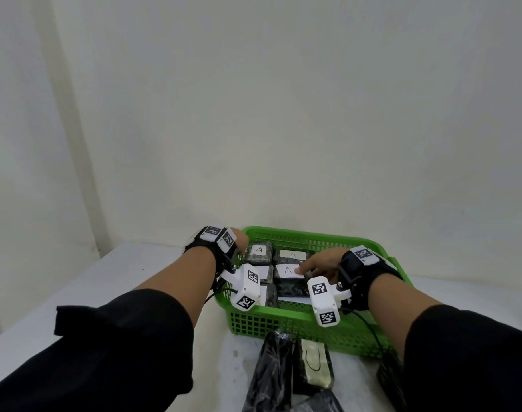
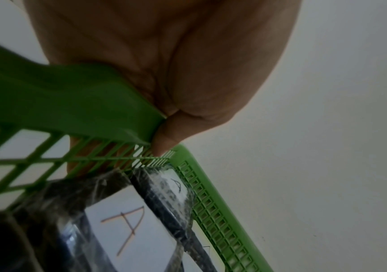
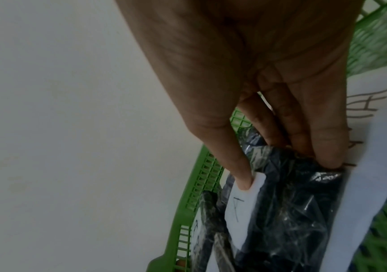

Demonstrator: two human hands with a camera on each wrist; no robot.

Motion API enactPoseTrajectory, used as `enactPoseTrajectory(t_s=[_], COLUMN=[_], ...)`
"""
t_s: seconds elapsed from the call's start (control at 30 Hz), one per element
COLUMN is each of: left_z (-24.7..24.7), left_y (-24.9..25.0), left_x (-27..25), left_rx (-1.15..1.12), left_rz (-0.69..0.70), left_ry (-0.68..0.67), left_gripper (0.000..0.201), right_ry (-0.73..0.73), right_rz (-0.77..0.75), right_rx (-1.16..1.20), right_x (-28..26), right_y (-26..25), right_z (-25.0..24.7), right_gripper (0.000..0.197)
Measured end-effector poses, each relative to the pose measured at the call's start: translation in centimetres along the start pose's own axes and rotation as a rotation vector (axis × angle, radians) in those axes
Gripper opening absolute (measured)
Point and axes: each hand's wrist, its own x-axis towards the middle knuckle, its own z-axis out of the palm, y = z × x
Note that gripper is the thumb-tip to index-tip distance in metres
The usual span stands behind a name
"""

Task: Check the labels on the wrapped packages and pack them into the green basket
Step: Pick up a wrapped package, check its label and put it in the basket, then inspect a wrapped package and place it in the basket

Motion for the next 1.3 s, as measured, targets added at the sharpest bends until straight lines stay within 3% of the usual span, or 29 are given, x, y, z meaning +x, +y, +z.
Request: enactPoseTrajectory(t_s=[0.2,0.43,0.57,0.67,0.8,0.87,0.93,1.0,1.03,1.17,1.3], left_z=[-0.2,-0.6,-2.2,-3.3,-3.4,-3.3,-3.2,-3.6,-3.8,-3.4,-2.2], left_y=[0.1,0.6,1.7,2.3,2.3,2.1,2.0,2.5,2.9,5.3,8.2], left_x=[-0.8,-2.3,-5.1,-6.8,-8.1,-8.7,-9.6,-11.4,-12.5,-17.5,-22.8], left_rx=[-0.015,-0.129,-0.306,-0.377,-0.493,-0.547,-0.643,-0.724,-0.76,-0.762,-0.761], left_rz=[-0.007,-0.062,-0.085,-0.092,-0.126,-0.159,-0.212,-0.228,-0.218,-0.058,0.091], left_ry=[0.0,-0.024,0.009,0.06,0.108,0.168,0.26,0.312,0.32,0.388,0.417], left_gripper=[0.021,0.025,0.041,0.043,0.036,0.021,0.033,0.021,0.014,0.06,0.064], right_ry=[-0.003,0.068,0.124,0.231,0.369,0.395,0.393,0.387,0.386,0.375,0.348], right_rz=[0.044,0.029,0.014,-0.072,-0.212,-0.291,-0.353,-0.409,-0.433,-0.486,-0.504], right_rx=[0.076,0.014,0.075,0.075,-0.101,-0.129,-0.144,-0.136,-0.138,-0.201,-0.219], right_x=[-0.6,-2.0,-2.6,-2.9,-5.8,-8.2,-10.8,-13.2,-14.5,-18.5,-20.9], right_y=[-0.6,-1.2,-1.4,-1.6,-2.2,-2.2,-1.8,-1.1,-0.7,1.5,4.4], right_z=[0.6,0.3,0.2,-0.6,-1.5,-1.5,-1.3,-0.9,-0.6,0.3,1.2], right_gripper=[0.016,0.029,0.017,0.023,0.036,0.043,0.057,0.065,0.067,0.075,0.08])
